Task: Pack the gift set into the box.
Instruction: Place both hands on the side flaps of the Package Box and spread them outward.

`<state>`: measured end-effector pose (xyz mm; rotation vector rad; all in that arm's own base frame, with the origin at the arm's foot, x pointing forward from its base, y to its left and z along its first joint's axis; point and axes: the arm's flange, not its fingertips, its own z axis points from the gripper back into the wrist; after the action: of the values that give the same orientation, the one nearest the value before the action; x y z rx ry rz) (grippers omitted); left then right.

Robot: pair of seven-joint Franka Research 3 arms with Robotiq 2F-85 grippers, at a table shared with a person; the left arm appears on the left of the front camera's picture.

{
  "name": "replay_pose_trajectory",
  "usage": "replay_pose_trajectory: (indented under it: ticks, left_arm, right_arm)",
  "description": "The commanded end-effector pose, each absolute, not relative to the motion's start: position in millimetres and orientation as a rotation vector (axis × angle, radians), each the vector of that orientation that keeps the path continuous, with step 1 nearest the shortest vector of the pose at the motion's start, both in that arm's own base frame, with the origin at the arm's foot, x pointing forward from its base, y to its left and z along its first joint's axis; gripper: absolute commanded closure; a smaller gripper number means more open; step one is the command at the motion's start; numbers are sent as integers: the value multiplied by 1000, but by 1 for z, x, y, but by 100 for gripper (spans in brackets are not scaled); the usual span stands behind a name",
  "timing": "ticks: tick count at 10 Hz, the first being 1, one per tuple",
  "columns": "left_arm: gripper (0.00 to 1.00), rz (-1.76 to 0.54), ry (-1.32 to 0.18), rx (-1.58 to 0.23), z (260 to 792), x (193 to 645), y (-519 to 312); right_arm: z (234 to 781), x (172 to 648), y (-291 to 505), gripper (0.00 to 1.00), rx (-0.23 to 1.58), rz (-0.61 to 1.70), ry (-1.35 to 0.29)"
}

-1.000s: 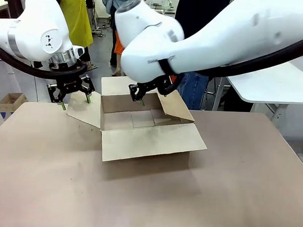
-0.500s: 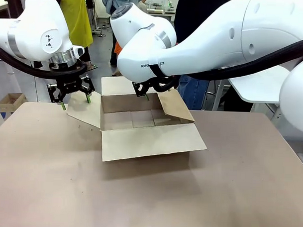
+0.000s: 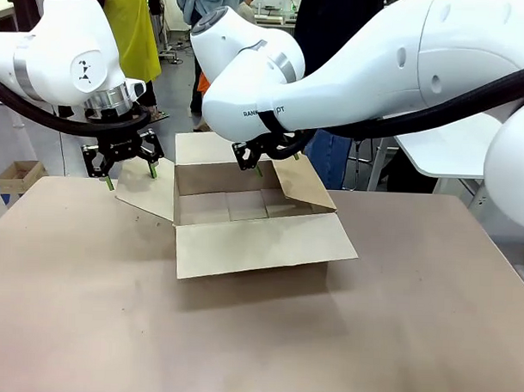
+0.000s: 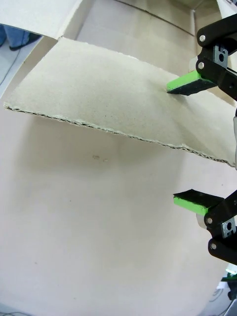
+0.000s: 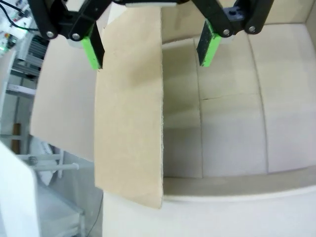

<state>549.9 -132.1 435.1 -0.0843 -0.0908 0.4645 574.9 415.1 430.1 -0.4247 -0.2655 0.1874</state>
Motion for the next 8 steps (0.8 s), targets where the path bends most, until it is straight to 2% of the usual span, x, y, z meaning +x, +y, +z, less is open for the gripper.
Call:
replay_pose_trajectory:
  ticks: [1,4,8]
  left_arm:
    - [0,475,-94,-71,438,549,-132]
    - [0,475,-94,-71,438,549,-132]
    - [0,475,-94,-71,438,549,-132]
  right_arm:
    - [421,585,407,0,-461,196,-237]
    - [409,592,396,0,-477,190,-228]
    - [446,584,354,0,-523,145,-259]
